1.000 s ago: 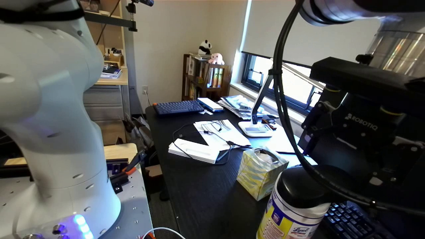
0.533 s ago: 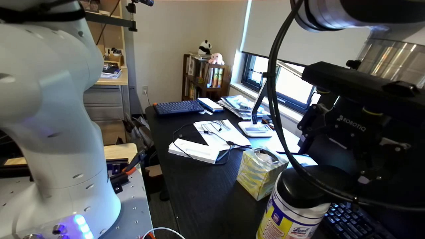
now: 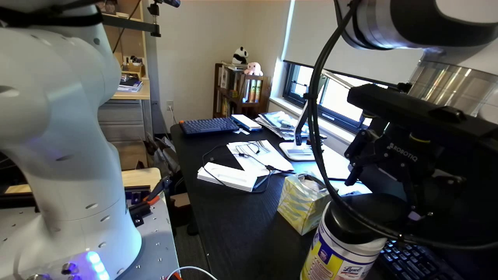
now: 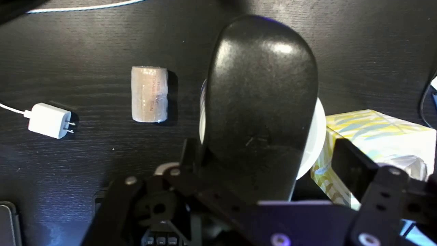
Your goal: Remove the mouse from the top of the Lysol container
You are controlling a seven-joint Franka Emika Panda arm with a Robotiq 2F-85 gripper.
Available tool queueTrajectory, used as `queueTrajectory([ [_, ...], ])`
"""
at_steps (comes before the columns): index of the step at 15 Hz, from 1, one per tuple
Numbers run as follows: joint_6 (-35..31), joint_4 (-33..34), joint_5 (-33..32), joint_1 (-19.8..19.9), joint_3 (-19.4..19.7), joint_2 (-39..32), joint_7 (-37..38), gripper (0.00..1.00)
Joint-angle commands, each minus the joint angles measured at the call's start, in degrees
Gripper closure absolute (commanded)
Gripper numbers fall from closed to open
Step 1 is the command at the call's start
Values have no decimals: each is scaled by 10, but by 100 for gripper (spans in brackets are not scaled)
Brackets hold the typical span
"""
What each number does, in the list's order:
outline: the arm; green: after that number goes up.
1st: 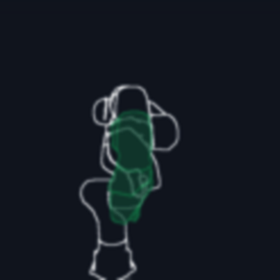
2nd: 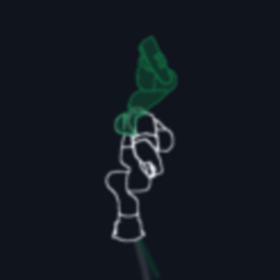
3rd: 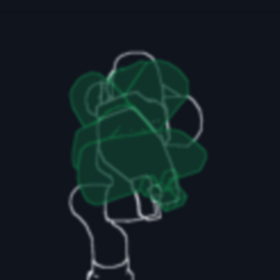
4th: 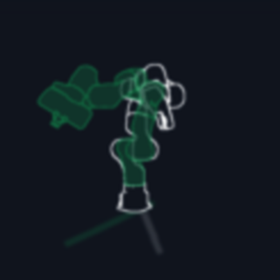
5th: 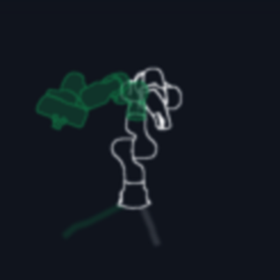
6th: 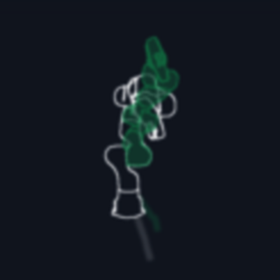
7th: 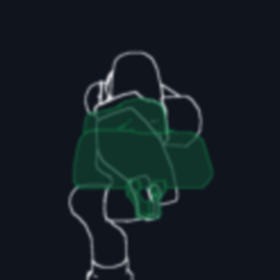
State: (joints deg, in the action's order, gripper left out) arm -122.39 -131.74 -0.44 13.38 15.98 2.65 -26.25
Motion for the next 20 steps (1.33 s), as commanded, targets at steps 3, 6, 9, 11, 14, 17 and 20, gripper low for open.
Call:
queueTrajectory([
  [3,-42,-15,-22,2,-7,-4,32,0],
  [6,-57,-22,-29,2,-7,-8,36,0],
  [9,-62,-26,-34,1,-9,-12,31,25],
  [11,-63,-28,-39,1,-10,-13,31,33],
  [14,-62,-28,-39,1,-10,-14,29,47],
  [17,-60,-29,-35,2,-8,-9,23,47],
  [20,-54,-29,-28,5,-6,3,12,47],
])
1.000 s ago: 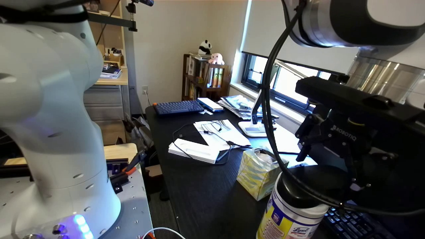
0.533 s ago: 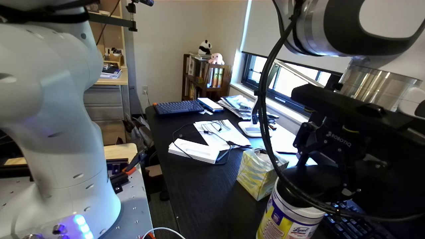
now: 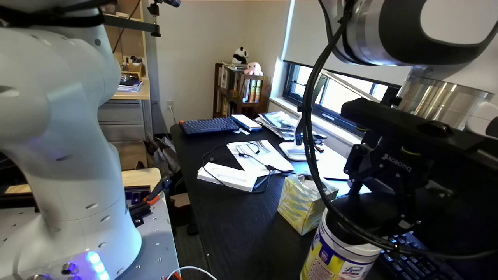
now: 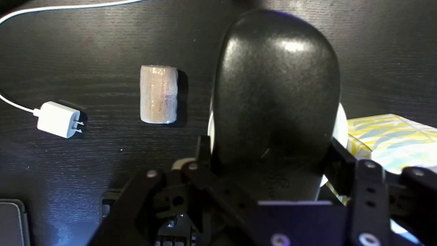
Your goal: Remove the mouse from the top of the Lysol container
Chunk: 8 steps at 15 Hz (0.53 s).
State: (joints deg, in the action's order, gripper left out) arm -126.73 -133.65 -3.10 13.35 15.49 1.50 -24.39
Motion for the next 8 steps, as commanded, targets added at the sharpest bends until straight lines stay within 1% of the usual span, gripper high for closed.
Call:
queueTrajectory([
  [1,-6,-9,1,6,0,20,-16,47],
  [8,-18,-22,17,-4,0,57,-52,47],
])
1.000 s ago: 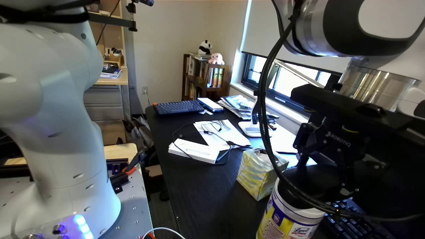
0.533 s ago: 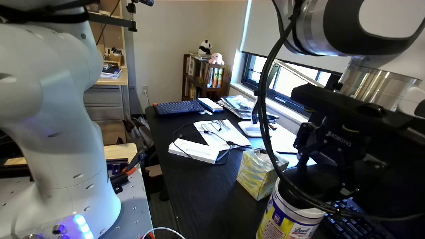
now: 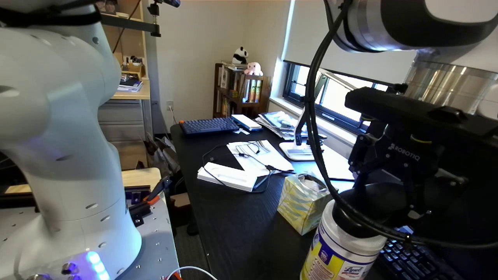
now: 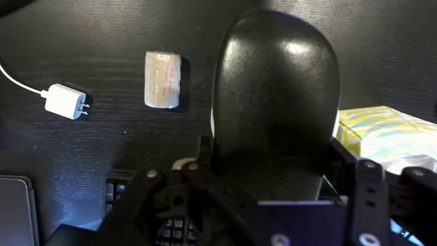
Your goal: Remove the mouse from the top of the Lysol container
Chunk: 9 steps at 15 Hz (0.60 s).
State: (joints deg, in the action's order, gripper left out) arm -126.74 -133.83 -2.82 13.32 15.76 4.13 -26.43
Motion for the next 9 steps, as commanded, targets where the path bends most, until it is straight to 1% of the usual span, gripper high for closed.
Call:
queueTrajectory([
  [1,-20,-23,18,-8,-6,34,-41,47],
  [6,-52,-54,30,-40,-23,51,-62,47],
  [9,-88,-85,26,-66,-44,58,-48,47],
])
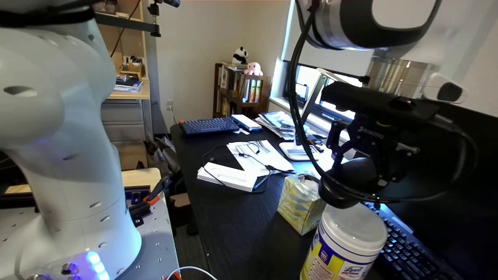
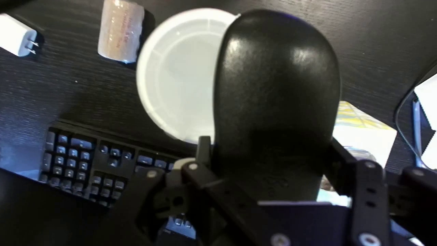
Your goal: Remove the mouse from the top of the Lysol container
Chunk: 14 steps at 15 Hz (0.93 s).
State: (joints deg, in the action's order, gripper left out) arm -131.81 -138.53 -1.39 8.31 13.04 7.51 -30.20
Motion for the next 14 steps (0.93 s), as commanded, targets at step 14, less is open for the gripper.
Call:
queueTrajectory([
  [14,-67,-70,1,-61,-49,11,-12,22],
])
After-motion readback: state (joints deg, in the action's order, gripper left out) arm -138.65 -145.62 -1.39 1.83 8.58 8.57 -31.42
